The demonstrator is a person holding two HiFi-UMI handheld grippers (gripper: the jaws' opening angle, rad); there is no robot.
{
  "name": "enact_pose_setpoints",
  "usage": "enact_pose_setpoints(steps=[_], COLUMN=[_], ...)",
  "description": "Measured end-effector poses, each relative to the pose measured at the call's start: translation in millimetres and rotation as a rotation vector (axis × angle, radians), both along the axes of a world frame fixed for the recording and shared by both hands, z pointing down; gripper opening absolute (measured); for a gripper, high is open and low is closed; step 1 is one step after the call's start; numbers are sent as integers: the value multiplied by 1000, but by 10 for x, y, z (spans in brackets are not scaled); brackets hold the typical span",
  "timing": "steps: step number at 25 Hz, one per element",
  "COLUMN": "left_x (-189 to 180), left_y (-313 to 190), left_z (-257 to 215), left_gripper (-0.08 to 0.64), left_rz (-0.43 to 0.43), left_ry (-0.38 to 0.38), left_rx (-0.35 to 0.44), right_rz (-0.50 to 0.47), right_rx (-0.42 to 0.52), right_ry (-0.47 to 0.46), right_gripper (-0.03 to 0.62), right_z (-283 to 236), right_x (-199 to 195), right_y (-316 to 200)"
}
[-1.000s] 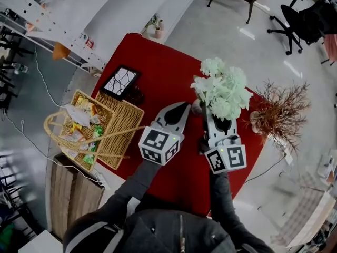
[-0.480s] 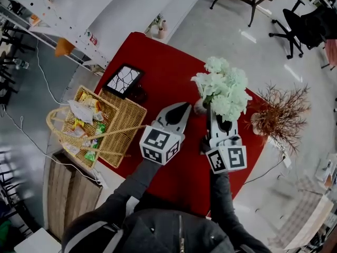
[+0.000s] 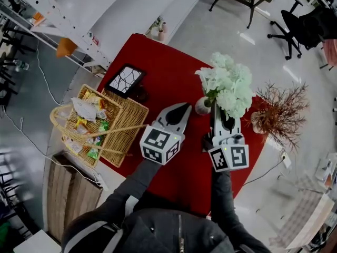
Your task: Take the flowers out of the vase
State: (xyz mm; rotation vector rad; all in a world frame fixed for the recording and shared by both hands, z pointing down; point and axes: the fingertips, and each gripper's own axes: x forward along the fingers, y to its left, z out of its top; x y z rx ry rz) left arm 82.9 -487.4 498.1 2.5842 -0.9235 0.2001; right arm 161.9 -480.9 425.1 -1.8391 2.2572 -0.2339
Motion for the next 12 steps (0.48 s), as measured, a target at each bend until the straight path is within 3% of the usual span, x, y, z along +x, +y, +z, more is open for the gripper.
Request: enact_pose_setpoints(steps=[12], left_x=[-24], left_y=[101], left_z=[-150], left_gripper=[9], left_rz=[4], left_ry=[19], left_rx=[22], right_rz=[7], right_rx=[63], right_ry=[39], right_gripper=[38], right_z=[-317], right_x=[-21], right_y=[36])
